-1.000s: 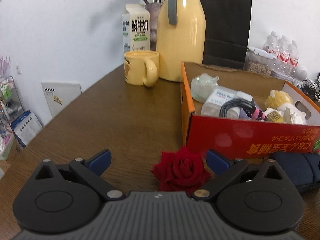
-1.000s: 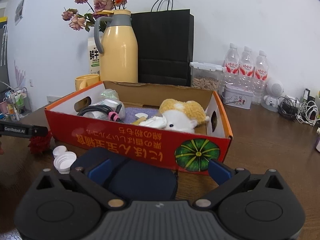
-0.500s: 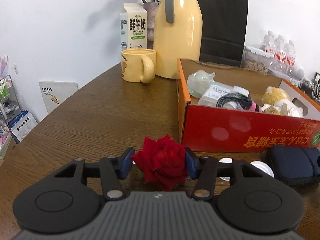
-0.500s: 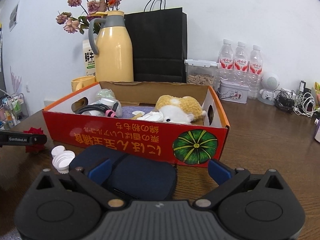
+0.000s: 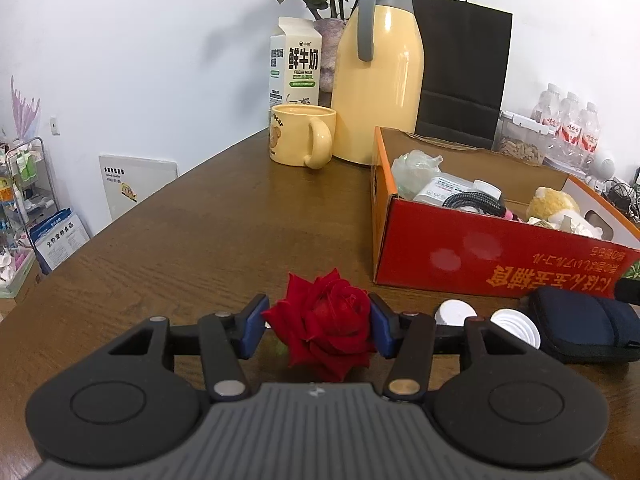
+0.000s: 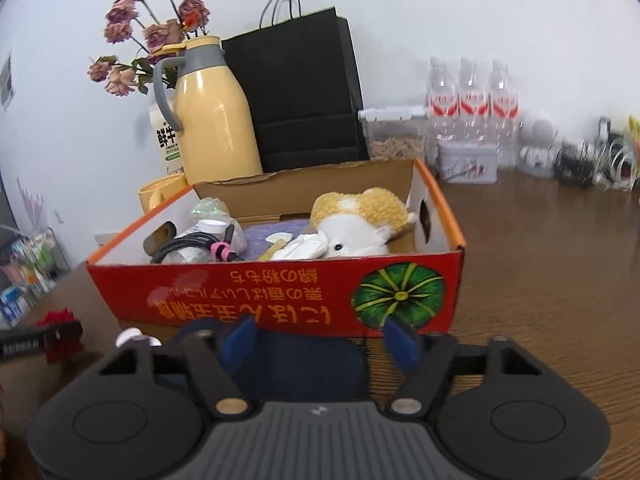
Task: Organize objects
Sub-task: 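Grasp the red rose with the left tool, then grasp the navy zippered pouch with the right tool while the left tool holds the rose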
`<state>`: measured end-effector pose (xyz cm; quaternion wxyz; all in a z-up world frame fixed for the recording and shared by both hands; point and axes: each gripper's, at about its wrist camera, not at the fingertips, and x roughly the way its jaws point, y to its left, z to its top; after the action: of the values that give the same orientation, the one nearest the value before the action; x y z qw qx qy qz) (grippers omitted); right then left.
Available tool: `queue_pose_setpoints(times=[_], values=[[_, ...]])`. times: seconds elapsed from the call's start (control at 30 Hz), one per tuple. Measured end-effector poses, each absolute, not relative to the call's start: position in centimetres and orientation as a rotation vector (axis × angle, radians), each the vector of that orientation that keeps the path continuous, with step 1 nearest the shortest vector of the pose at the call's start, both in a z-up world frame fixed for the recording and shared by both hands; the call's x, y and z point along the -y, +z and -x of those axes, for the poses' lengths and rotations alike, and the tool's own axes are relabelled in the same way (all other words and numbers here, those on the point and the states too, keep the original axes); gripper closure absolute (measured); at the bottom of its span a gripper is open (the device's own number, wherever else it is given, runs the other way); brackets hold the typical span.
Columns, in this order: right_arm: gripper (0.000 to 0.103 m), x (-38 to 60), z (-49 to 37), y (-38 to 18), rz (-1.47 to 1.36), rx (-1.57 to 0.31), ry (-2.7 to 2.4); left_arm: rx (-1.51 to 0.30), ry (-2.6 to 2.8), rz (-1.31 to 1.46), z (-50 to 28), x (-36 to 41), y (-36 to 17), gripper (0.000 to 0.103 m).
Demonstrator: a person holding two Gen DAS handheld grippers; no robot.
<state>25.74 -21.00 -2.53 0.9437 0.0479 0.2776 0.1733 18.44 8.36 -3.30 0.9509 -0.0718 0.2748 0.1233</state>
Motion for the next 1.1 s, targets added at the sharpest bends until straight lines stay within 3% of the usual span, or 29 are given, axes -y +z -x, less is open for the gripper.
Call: queue_pose_setpoints(times=[0.07,0.37,0.93,1.0,1.07,1.1], values=[[0.053,20.7,-26.2,-2.7,-0.115,-0.580,0.357,-0.559,0.256,0.159,-18.1,-8.6,-3.3,0.049],[0.065,19.4,-25.8,-3.2,-0.011,-0.600,0.318,-0.574,0.264,0.186,-16.8,-9.3,-3.5,0.049],[0.068,20.8,-17.9,-2.9,0.010,-0.626,0.339,-0.566,0.244,0.208,-15.0,-10.1,-3.4,0.048],[0.058,20.9,-17.4,-2.5,0.009,-0.613,0.359,-0.565,0.241,0.210,-14.9,-10.1,-3.4,0.048],[0.019,21.1,-17.2,-2.1,0.011,-0.592,0.361,-0.565,0.236,0.213,-14.8,-10.2,-3.4,0.048],[0.014,21.1,-17.1,-2.0,0.025,-0.583,0.364,-0.565,0.234,0.215,-14.8,-10.3,-3.4,0.048]])
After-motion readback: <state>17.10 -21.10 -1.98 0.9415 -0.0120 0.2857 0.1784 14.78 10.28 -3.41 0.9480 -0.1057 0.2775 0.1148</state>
